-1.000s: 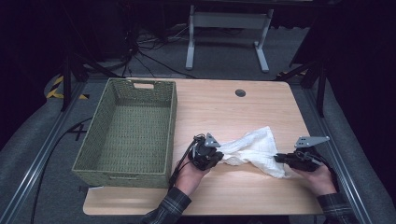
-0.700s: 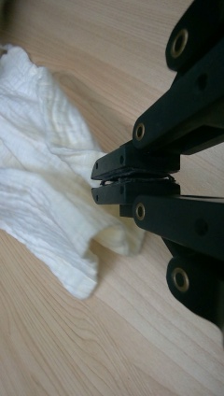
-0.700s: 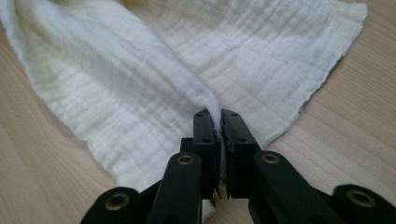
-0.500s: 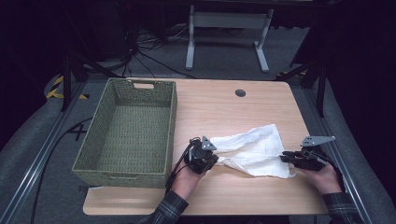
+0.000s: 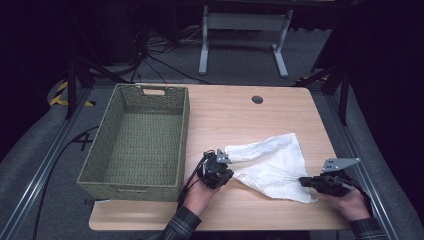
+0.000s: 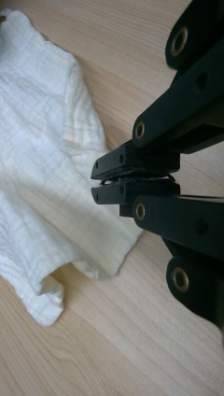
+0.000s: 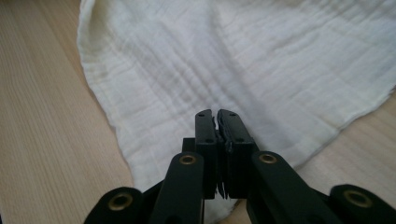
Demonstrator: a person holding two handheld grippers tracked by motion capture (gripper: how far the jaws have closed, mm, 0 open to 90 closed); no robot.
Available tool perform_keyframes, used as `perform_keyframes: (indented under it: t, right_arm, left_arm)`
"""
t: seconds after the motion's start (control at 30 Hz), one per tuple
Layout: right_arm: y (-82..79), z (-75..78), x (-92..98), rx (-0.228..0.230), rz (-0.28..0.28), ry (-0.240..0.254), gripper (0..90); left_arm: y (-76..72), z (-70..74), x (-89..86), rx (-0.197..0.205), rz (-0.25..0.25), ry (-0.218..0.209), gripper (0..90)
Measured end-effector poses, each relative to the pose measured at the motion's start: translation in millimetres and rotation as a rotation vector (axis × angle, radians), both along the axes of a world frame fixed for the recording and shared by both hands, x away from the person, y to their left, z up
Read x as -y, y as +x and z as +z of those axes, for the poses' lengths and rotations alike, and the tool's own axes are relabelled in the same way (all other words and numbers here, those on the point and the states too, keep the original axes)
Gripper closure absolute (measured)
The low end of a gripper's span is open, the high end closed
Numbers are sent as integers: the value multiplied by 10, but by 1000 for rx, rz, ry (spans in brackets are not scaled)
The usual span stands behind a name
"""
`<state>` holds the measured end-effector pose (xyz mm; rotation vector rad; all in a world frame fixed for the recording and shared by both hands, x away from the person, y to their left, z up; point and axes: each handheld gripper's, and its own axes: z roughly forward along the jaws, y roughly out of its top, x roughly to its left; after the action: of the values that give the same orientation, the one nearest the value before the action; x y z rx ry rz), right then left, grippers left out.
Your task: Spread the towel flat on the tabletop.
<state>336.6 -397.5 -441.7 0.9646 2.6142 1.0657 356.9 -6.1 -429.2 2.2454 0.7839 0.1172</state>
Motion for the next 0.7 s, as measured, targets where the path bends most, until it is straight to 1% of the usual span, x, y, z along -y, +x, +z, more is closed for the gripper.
perform_keyframes:
  t: [0.03,0.07,0.13,0.17,0.2,0.27,0.33,0.37,0.4,0.43,0.47,0.5,0.53,0.57,0.6,0.63,0.67,0.7]
  right_arm:
    - [-3,-26,-15,-10,10,-16,889]
    - [-10,-40,-26,-19,12,-27,892]
    - [-16,-63,-41,-31,21,-39,893]
    - [-28,-74,-49,-34,25,-44,895]
    - [-28,-74,-49,-34,25,-44,895]
    - [-50,-74,-54,-33,35,-45,895]
    - [-68,-75,-55,-35,45,-45,895]
    - [-79,-75,-56,-36,50,-44,895]
    - [-94,-75,-58,-38,55,-44,895]
    - [-108,-71,-59,-41,59,-46,894]
    - [-122,-69,-59,-41,64,-49,894]
    - [-126,-70,-59,-37,64,-50,894]
    - [-132,-57,-52,-29,63,-47,894]
    - [-134,-47,-48,-23,62,-41,894]
    - [-129,-21,-35,-7,61,-25,894]
    - [-126,4,-26,-4,54,-12,895]
    - [-116,21,-16,8,52,-6,895]
    - [-103,32,-10,12,48,-4,895]
  left_arm:
    - [-6,-6,2,1,-3,1,868]
    - [-20,-4,3,-8,-7,11,868]
    - [-49,-22,6,-20,-13,14,868]
    - [-63,-37,10,-18,-18,10,868]
    - [-63,-37,10,-18,-18,10,868]
    - [-109,-59,19,-25,-29,21,868]
    - [-151,-79,32,-30,-36,19,864]
    - [-171,-77,34,-28,-43,25,863]
    - [-190,-75,35,-28,-54,19,858]
    - [-214,-58,34,-24,-58,12,842]
    - [-221,-44,33,-13,-59,6,802]
    - [-227,-2,26,4,-61,-4,782]
    - [-230,21,23,7,-59,-12,770]
    - [-223,58,16,15,-62,-27,766]
    - [-213,87,9,22,-67,-37,754]
    - [-205,109,5,21,-58,-46,752]
    - [-189,120,8,28,-55,-48,753]
    - [-141,132,21,37,-53,-38,758]
